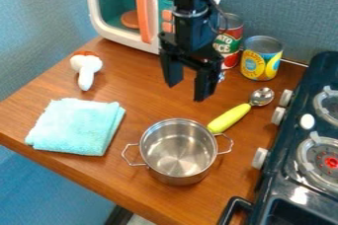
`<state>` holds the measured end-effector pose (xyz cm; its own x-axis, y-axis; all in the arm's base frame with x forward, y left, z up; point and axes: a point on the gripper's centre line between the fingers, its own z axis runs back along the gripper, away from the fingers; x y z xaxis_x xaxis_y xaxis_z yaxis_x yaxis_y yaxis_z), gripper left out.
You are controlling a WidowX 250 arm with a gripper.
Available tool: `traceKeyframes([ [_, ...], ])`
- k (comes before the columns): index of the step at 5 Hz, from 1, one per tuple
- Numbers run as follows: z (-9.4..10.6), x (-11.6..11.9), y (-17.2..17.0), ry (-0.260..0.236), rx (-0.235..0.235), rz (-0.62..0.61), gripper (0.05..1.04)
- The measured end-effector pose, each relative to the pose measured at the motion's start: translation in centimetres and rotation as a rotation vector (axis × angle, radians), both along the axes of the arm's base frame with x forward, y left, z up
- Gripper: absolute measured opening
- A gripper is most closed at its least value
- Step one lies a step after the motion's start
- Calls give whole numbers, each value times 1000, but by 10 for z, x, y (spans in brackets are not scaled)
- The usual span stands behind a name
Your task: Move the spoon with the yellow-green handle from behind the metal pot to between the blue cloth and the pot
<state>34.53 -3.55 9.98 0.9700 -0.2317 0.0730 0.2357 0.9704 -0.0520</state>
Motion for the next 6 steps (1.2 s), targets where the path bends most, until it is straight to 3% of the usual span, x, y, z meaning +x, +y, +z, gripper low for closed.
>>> traceKeyframes([
  [2,-15,26,-10,23,6,26,997],
  [3,-35,34,-25,55,28,6,997],
  [6,-63,45,-42,99,64,-4,997],
])
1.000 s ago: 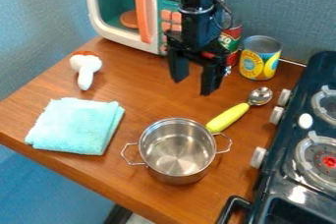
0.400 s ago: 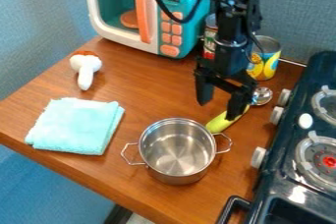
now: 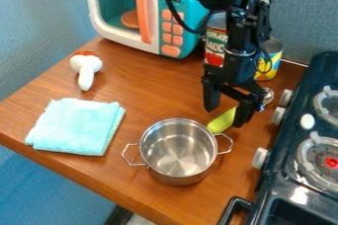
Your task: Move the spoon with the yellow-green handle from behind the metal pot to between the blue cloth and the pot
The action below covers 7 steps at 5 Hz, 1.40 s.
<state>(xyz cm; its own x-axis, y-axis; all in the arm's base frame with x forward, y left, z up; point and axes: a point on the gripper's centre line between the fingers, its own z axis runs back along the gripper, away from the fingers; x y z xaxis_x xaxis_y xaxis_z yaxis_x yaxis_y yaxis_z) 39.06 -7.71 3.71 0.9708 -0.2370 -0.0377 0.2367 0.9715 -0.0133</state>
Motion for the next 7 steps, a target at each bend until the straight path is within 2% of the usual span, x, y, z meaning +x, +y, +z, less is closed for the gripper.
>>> traceKeyframes([
  [1,-12,7,1,22,18,20,964],
  [2,-15,9,1,10,29,35,696],
  [3,-15,12,-5,-9,10,40,457],
  [5,-12,9,-8,-49,-29,64,451],
  [7,22,26,2,-255,-42,160,451],
])
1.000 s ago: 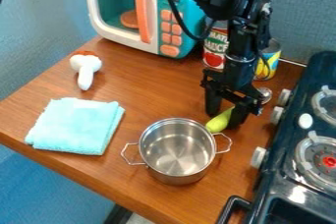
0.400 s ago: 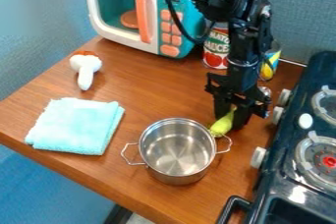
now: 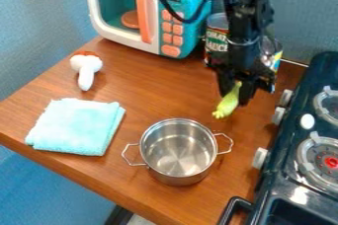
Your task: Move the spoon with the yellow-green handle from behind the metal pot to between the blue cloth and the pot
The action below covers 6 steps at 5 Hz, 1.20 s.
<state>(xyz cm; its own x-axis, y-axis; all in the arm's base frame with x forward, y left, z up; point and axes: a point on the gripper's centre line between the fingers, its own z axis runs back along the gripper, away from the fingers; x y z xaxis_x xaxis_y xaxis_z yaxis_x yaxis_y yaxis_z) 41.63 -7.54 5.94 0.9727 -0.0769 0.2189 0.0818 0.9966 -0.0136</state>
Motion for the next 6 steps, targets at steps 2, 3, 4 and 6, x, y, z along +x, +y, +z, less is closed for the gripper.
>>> traceKeyframes([
  [2,25,-11,37,-64,44,77,451],
  [3,35,-22,71,-61,55,165,451],
  [4,40,-33,108,-21,114,209,451],
  [6,20,-49,131,105,112,263,451],
])
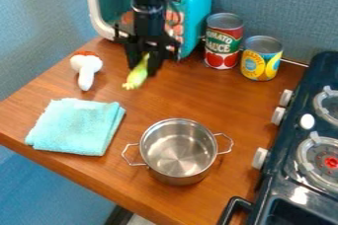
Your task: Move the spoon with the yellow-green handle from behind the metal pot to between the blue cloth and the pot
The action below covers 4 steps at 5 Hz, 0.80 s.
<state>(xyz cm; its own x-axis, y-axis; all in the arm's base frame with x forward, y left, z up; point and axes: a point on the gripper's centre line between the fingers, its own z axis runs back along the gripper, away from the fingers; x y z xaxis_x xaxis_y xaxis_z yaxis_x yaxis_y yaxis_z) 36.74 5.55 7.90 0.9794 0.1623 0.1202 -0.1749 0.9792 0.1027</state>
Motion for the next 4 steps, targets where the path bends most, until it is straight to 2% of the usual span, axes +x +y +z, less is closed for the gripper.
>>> traceKeyframes([
  [1,-26,-8,-7,85,-47,11,451],
  [4,-49,-9,-1,144,-82,55,451],
])
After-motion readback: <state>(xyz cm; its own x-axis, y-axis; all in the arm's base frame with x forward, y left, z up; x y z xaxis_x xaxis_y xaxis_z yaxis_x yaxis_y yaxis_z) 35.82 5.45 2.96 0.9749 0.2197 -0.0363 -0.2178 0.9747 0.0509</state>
